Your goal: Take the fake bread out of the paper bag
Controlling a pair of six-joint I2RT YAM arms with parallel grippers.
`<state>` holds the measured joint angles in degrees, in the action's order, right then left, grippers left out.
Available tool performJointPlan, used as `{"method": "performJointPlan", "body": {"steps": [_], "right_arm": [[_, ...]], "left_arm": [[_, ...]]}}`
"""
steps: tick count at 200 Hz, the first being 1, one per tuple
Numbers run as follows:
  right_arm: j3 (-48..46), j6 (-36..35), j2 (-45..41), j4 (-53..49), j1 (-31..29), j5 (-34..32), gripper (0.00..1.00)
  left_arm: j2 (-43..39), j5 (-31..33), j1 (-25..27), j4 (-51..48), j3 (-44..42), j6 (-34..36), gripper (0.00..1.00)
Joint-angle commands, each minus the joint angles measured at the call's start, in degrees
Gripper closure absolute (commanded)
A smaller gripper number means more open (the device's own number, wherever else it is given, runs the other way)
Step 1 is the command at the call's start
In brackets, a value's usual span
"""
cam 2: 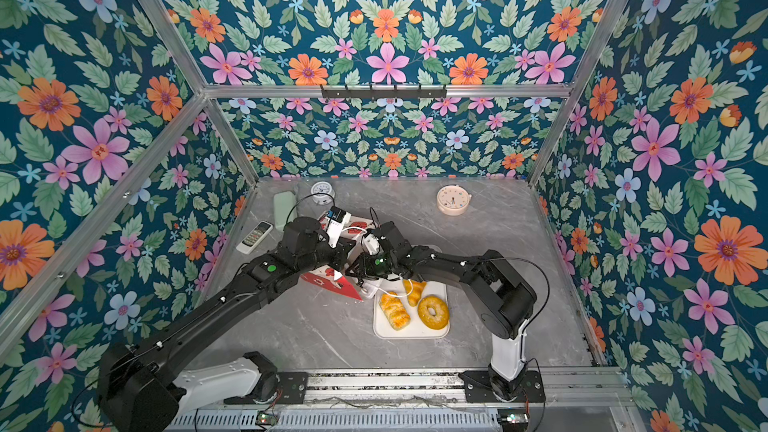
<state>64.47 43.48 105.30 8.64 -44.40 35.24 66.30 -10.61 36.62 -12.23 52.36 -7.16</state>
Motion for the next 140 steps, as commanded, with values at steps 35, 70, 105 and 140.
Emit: {"method": "performJointPlan", "body": {"steps": [35, 70, 105, 140], "right_arm": [[-2.3, -2.6, -5.2, -0.7, 0.0, -3.0, 1.0], [-3.9, -3.2, -8.0, -2.0, 0.4, -3.9, 1.0], [-5.7, -3.9, -12.1, -3.7, 0.4, -5.5, 1.0], [-6.8, -4.9, -14.7, -6.0, 0.4, -7.3, 1.0]], "left_arm": [[-1.1, 0.0, 0.1, 2.6, -0.3, 0.2, 1.0], [-1.2, 1.1, 0.1, 2.2, 0.1, 0.5, 1.0], [-1.5, 2.0, 0.1, 2.4, 0.0, 0.6, 1.0], [-1.3, 2.5, 0.1, 2.9, -0.1, 0.5, 1.0]]}}
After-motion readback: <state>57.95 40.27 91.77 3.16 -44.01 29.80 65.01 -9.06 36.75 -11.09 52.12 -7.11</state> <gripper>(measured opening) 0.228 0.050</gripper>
